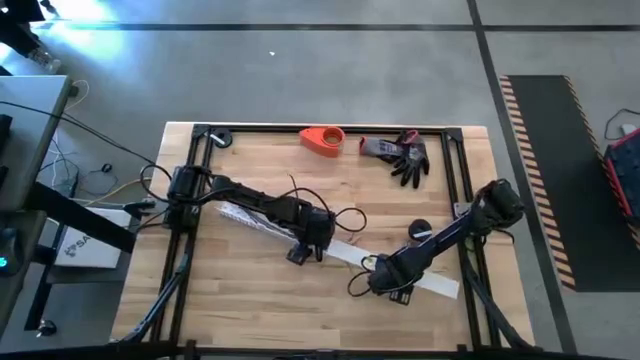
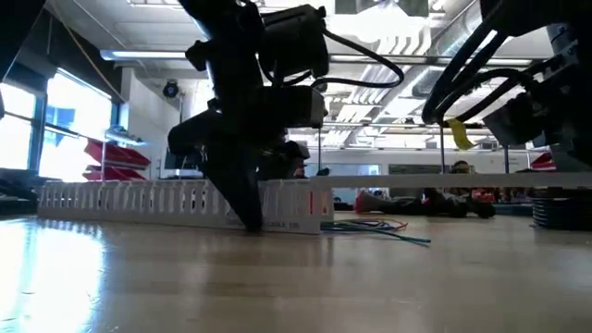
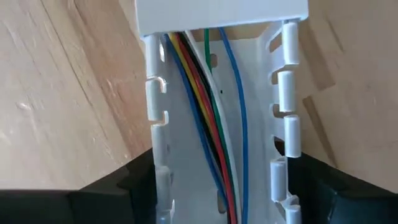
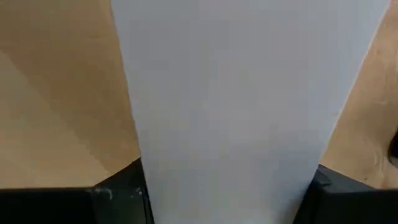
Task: Ziptie cables
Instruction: Close the white cable duct
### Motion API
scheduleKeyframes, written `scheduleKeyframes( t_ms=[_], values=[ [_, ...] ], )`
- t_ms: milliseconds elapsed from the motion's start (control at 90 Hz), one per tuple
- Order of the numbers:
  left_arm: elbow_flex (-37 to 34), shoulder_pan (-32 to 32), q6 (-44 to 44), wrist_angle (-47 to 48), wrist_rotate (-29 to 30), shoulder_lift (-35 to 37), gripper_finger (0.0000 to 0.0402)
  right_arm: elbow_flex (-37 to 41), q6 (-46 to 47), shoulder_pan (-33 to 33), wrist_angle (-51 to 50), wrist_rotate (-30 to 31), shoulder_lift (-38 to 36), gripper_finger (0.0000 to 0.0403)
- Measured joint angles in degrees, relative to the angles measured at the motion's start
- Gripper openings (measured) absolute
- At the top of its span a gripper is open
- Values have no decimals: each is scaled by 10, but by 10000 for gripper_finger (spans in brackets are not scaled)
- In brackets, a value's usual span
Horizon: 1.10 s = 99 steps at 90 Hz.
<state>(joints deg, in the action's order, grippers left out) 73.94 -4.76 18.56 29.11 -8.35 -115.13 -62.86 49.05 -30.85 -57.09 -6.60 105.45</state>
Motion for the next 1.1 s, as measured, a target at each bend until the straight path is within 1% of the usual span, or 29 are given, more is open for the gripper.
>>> scheduleKeyframes(
  t_ms=[156,211,356,478,667,878,978,1100],
  values=[
    [1,21,-34,-5,-67,-1,252,-1,-2,0,3,1,0,195],
    [1,25,-50,-5,-74,-1,256,-1,-3,0,2,0,0,195],
    [1,24,-53,-11,-74,-1,258,-1,-12,0,3,-5,0,195],
    [0,9,-42,-41,-53,-1,259,-1,-17,3,9,-6,0,195],
    [1,-12,-47,-66,0,-1,259,-1,-22,17,50,-5,0,195],
    [1,-18,-57,-64,22,0,259,-1,-17,27,67,-6,0,195],
    [1,-17,-53,-47,32,11,259,-1,-15,27,66,-6,0,195],
    [1,-28,-35,-20,88,42,259,-1,-13,27,66,-5,0,195]
  ],
)
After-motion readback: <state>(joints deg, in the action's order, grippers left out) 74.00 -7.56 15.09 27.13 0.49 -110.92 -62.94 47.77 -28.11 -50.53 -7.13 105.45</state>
